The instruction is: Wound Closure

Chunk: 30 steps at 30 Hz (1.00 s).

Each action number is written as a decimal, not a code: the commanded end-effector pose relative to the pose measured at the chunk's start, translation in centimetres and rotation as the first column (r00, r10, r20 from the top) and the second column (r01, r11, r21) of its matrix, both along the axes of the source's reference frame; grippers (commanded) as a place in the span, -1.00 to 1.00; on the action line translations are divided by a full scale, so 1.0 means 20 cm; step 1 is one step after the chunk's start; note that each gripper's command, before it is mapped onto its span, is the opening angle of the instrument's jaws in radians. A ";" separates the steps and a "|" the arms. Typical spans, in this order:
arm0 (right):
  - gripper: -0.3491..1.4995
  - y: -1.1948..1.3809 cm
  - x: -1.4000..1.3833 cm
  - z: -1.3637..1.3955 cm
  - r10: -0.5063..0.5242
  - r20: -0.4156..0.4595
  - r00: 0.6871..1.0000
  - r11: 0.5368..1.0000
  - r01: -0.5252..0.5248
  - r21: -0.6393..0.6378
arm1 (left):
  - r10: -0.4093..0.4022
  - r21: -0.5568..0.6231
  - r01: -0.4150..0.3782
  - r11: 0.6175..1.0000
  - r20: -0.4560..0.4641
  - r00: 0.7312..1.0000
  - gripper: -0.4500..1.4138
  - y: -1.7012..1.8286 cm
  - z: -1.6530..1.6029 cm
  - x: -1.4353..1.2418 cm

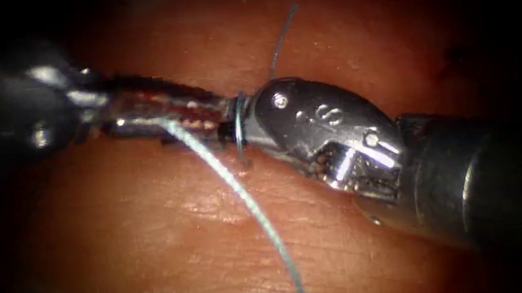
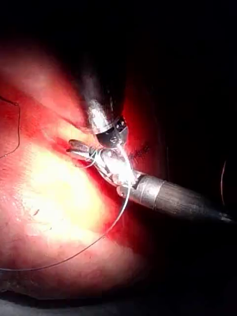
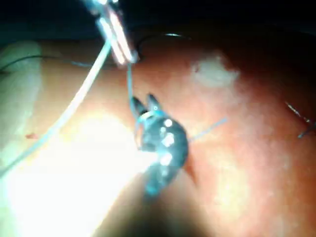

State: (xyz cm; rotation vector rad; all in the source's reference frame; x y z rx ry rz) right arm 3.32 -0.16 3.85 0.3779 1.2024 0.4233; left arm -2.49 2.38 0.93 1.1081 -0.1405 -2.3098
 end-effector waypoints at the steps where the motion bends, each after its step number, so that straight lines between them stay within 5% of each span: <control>1: -0.60 -0.001 0.005 0.003 -0.012 -0.005 1.000 1.000 0.012 0.001 | -0.018 -0.002 0.018 1.000 0.016 1.000 -1.00 0.005 0.002 -0.003; 10: -0.71 -0.005 0.007 0.003 -0.062 -0.032 0.998 0.998 0.062 0.000 | -0.096 0.057 0.087 0.995 0.201 0.975 -1.00 0.014 0.018 -0.007; 19: -0.62 -0.006 0.007 0.005 -0.105 -0.057 0.993 0.994 0.105 -0.005 | -0.219 0.209 0.147 0.967 0.381 0.898 -1.00 0.028 0.030 -0.012; 20: -0.56 -0.006 0.008 0.005 -0.106 -0.058 0.993 0.994 0.106 -0.005 | -0.220 0.215 0.145 0.966 0.385 0.896 -1.00 0.027 0.029 -0.013; 24: 0.34 -0.005 0.011 0.005 -0.089 -0.061 0.994 0.996 0.088 -0.009 | -0.217 0.226 0.133 0.965 0.400 0.890 -1.00 0.026 0.029 -0.018; 27: 0.60 -0.006 0.011 0.004 -0.077 -0.085 0.993 0.997 0.076 -0.011 | -0.213 0.230 0.127 0.965 0.407 0.888 -1.00 0.029 0.032 -0.017; 30: 0.60 -0.007 0.011 0.003 -0.076 -0.094 0.993 0.997 0.075 -0.012 | -0.222 0.238 0.131 0.962 0.412 0.884 -1.00 0.032 0.037 -0.019</control>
